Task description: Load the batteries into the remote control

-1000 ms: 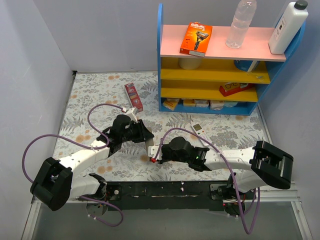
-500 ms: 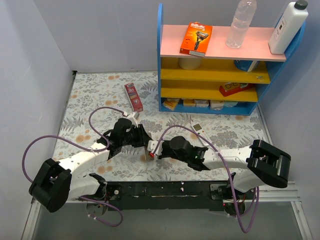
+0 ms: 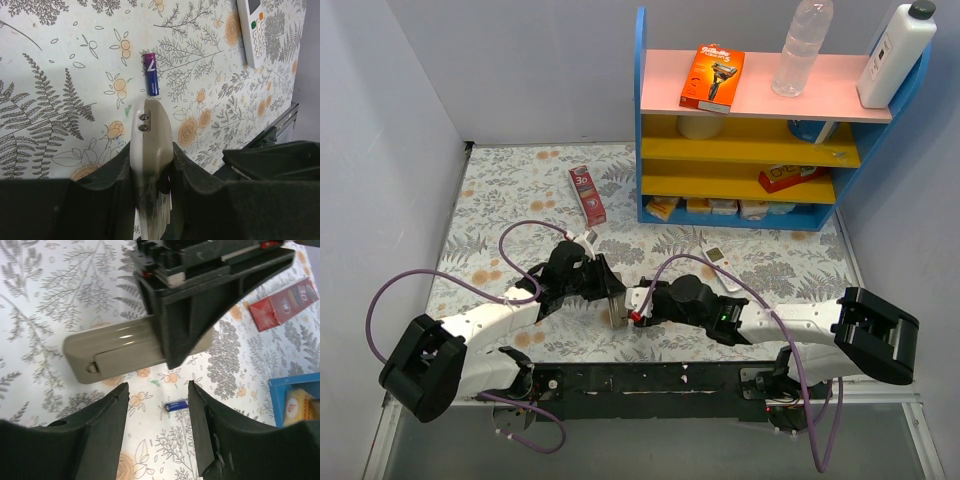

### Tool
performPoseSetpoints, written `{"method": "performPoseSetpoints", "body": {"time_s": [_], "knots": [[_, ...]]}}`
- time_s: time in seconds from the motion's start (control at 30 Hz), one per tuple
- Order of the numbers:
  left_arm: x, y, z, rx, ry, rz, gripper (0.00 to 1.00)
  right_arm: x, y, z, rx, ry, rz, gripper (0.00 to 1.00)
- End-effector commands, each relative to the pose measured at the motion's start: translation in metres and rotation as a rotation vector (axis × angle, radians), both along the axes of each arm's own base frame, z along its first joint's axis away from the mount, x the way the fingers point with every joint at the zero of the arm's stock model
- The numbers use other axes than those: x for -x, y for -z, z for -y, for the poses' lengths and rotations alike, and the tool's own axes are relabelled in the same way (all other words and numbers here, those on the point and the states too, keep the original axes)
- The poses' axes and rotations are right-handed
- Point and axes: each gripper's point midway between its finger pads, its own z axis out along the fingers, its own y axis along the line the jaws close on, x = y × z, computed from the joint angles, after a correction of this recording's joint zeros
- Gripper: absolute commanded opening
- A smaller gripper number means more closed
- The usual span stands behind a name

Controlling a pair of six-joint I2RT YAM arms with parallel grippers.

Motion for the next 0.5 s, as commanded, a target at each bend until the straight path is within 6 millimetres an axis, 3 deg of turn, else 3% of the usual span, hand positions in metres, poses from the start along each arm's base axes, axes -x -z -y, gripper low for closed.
{"method": "performPoseSetpoints", "body": {"time_s": [0.0, 0.47], "knots": [[-0.008, -0.017, 0.012, 0.068, 0.009, 0.028, 0.00, 0.023, -0.004, -0.003, -0.028, -0.086, -0.041, 0.59], [-0.006, -0.030, 0.020, 0.113, 0.033, 0.025, 0.00, 0.035, -0.003, -0.020, -0.028, -0.126, -0.063, 0.49]]}}
